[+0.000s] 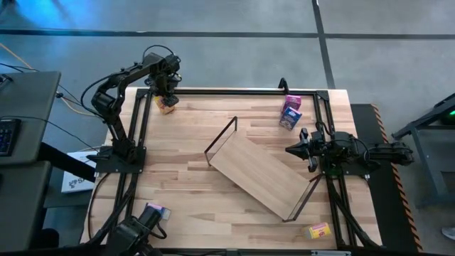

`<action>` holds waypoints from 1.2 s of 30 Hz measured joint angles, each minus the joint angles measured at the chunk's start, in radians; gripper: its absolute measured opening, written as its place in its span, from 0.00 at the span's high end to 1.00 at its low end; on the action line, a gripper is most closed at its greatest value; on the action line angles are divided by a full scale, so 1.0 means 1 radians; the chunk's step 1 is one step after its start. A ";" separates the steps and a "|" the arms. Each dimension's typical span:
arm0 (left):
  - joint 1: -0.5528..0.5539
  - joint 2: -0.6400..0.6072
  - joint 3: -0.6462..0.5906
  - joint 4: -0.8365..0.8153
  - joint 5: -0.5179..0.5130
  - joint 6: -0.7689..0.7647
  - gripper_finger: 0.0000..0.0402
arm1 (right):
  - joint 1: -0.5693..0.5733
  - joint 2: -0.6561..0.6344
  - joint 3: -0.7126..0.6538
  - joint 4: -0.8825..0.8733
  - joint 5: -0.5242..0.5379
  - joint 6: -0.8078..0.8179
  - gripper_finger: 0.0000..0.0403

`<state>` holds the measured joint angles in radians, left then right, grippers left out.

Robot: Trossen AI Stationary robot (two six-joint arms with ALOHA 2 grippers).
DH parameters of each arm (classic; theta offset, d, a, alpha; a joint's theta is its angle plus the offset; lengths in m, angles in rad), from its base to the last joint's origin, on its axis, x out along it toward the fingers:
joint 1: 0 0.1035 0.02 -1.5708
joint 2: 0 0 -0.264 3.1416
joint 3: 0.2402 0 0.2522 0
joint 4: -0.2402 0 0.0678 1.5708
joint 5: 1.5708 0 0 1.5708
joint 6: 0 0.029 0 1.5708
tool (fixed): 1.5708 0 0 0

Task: Stack cereal on shelf
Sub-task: Put the top yellow cereal box on the shelf

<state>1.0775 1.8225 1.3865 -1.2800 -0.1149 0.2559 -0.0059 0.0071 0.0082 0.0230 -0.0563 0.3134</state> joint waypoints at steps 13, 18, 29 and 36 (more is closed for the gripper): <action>0.000 -0.046 0.031 -0.025 0.003 -0.053 0.65 | 0.000 0.000 0.000 0.000 0.000 0.000 1.00; -0.020 -0.109 0.191 -0.078 0.082 -0.094 0.66 | 0.000 0.000 0.000 0.000 0.000 0.000 1.00; -0.392 -0.226 0.619 -0.094 0.210 -0.173 0.66 | 0.000 0.000 0.000 0.000 0.000 0.000 1.00; -0.789 -0.216 0.715 -0.014 0.183 -0.192 0.66 | 0.000 0.000 0.000 0.000 0.000 0.000 1.00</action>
<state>0.2883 1.6062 2.1017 -1.2944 0.0681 0.0643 -0.0059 0.0071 0.0078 0.0231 -0.0563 0.3134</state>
